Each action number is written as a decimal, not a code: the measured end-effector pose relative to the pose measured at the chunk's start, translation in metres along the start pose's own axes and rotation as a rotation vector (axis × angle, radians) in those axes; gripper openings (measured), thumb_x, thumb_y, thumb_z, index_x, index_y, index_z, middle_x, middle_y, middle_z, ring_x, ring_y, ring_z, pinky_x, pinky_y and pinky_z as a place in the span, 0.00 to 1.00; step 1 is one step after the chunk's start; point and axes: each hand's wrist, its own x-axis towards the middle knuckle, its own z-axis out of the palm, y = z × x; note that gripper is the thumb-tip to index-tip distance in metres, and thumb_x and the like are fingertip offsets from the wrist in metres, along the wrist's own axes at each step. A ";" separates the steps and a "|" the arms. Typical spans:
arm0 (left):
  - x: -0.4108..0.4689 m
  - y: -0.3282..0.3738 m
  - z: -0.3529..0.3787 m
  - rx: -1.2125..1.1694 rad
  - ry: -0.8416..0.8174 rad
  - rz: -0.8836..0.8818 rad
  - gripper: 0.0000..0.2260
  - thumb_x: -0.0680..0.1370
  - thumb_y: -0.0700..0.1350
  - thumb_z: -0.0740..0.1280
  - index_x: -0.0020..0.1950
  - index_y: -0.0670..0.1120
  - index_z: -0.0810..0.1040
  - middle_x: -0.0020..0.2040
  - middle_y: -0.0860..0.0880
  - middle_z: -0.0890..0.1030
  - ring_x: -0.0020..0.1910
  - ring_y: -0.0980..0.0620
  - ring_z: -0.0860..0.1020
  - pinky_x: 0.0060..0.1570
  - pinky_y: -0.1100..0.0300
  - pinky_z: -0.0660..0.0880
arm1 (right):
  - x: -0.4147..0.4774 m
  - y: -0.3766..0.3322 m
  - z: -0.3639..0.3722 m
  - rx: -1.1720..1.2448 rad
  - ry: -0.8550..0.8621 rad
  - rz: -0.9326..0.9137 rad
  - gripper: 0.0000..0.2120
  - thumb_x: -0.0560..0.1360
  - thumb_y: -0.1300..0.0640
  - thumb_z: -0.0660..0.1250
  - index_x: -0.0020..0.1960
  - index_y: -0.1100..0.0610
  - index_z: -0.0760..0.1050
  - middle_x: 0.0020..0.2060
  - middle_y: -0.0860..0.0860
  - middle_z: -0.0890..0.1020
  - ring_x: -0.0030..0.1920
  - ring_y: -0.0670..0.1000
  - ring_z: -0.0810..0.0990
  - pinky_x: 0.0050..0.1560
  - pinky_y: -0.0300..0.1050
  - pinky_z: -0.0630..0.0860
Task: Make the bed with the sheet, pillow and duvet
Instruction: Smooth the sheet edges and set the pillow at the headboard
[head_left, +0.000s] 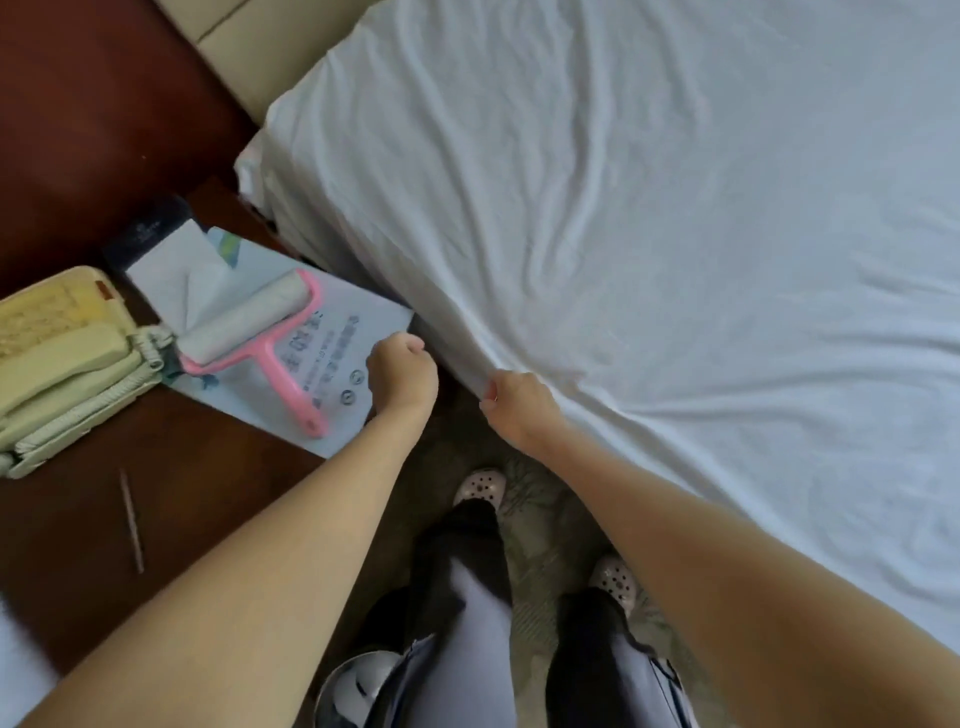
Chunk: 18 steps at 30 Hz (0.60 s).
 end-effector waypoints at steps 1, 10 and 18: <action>0.012 -0.018 -0.012 0.019 0.042 -0.023 0.14 0.80 0.36 0.55 0.59 0.38 0.78 0.61 0.41 0.76 0.61 0.43 0.74 0.57 0.54 0.72 | 0.007 -0.017 0.012 0.004 -0.040 -0.022 0.07 0.78 0.61 0.59 0.51 0.62 0.74 0.49 0.57 0.79 0.49 0.57 0.77 0.44 0.47 0.73; 0.090 -0.121 -0.086 -0.065 0.165 -0.319 0.14 0.80 0.35 0.54 0.64 0.35 0.71 0.65 0.39 0.73 0.64 0.41 0.72 0.57 0.54 0.70 | 0.061 -0.137 0.110 0.032 -0.190 -0.071 0.16 0.78 0.57 0.62 0.62 0.62 0.70 0.59 0.57 0.75 0.58 0.56 0.75 0.53 0.45 0.71; 0.119 -0.151 -0.098 -0.095 -0.059 -0.253 0.23 0.80 0.32 0.48 0.75 0.43 0.59 0.76 0.45 0.55 0.74 0.46 0.59 0.71 0.56 0.57 | 0.081 -0.172 0.141 0.182 -0.214 0.110 0.12 0.76 0.62 0.59 0.58 0.65 0.70 0.51 0.60 0.77 0.52 0.59 0.77 0.49 0.49 0.72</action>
